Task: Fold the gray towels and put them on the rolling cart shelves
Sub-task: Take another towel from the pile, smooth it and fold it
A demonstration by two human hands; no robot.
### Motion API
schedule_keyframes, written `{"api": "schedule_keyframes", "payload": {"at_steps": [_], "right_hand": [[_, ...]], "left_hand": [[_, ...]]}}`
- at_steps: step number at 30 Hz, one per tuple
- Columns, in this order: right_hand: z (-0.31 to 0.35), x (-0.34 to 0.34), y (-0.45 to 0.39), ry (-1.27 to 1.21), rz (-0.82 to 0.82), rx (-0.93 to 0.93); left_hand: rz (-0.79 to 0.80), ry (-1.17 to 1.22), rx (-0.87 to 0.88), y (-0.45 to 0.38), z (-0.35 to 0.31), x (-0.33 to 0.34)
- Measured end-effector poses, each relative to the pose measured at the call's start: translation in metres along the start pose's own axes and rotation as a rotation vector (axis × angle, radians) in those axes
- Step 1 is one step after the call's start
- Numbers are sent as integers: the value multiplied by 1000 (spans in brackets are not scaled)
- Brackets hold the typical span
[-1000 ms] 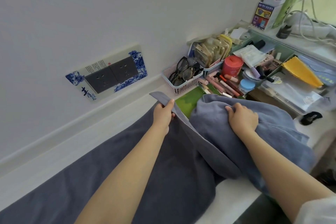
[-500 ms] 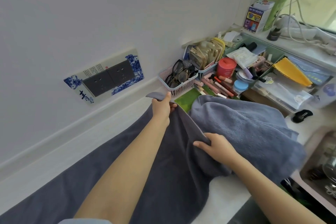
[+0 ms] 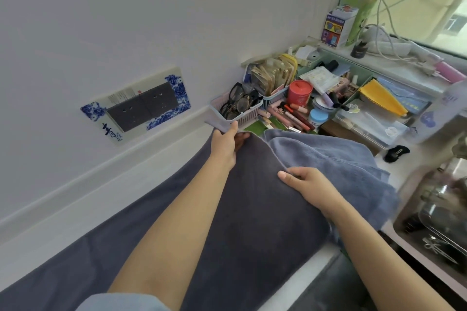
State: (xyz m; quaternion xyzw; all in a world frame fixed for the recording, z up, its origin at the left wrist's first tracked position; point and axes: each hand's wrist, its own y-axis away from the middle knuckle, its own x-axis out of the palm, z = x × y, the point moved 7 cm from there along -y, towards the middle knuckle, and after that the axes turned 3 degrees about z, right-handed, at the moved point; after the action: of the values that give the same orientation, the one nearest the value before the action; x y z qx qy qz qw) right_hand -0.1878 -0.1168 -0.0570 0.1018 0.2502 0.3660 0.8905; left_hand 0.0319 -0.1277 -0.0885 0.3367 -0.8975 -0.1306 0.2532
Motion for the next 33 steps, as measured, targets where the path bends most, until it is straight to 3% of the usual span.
{"api": "schedule_keyframes", "payload": {"at_steps": [4, 8, 21, 29, 33], "right_hand": [[46, 51, 16, -247, 177, -112], [81, 107, 27, -323, 292, -187], [169, 419, 147, -192, 890, -319], [182, 607, 218, -293, 1018, -184], [159, 695, 235, -205, 982, -62]], "left_hand": [[124, 58, 78, 36, -43, -12], [122, 78, 154, 86, -90, -68], [-294, 225, 280, 305, -161, -417], [-463, 282, 276, 408, -165, -603], [-635, 298, 195, 433, -115, -688]]}}
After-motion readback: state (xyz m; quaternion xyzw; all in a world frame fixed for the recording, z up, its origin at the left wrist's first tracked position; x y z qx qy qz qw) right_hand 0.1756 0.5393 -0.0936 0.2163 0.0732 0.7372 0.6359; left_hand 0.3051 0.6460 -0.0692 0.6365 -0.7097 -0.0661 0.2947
